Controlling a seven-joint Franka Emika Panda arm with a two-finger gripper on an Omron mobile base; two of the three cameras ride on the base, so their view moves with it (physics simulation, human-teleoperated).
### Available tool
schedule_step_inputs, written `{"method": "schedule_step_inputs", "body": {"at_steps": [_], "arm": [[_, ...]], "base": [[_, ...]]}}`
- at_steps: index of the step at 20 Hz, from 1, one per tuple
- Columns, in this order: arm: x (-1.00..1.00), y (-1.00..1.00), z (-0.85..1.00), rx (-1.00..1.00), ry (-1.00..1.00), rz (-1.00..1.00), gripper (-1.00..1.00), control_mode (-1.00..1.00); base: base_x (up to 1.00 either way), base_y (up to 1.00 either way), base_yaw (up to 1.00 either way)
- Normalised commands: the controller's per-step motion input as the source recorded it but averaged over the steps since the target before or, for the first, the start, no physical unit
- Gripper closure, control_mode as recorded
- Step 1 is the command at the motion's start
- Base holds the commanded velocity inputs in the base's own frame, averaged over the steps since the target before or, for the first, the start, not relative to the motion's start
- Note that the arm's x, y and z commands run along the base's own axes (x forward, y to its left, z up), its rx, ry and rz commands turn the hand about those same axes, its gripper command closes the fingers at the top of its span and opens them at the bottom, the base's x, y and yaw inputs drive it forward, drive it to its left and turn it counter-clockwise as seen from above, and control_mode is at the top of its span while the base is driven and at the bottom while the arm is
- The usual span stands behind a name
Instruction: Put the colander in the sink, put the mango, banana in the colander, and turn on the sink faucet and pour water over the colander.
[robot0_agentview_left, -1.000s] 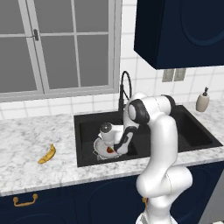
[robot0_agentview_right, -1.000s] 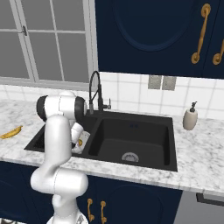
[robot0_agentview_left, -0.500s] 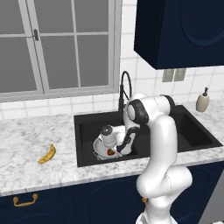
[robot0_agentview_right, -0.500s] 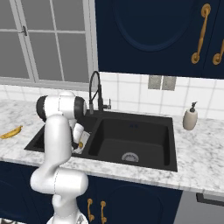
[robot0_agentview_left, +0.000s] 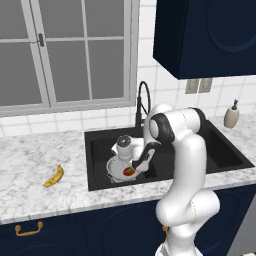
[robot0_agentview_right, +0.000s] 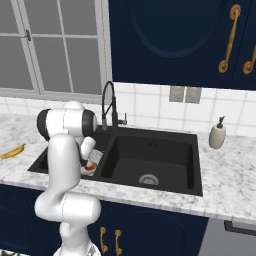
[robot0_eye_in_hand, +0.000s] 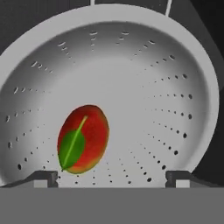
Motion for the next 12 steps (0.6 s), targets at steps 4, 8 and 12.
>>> {"method": "schedule_step_inputs", "body": {"at_steps": [4, 8, 12], "arm": [[-0.09, 0.26, 0.89, 0.0, 0.0, 0.16, -1.0, -1.0], [-0.24, 0.24, 1.0, 0.0, 0.0, 0.15, -1.0, -1.0], [-0.41, 0.29, 1.0, 0.0, 0.0, 0.12, -1.0, -1.0]], "base": [[0.0, 0.0, 0.0], [0.0, 0.0, 0.0], [0.0, 0.0, 0.0]]}}
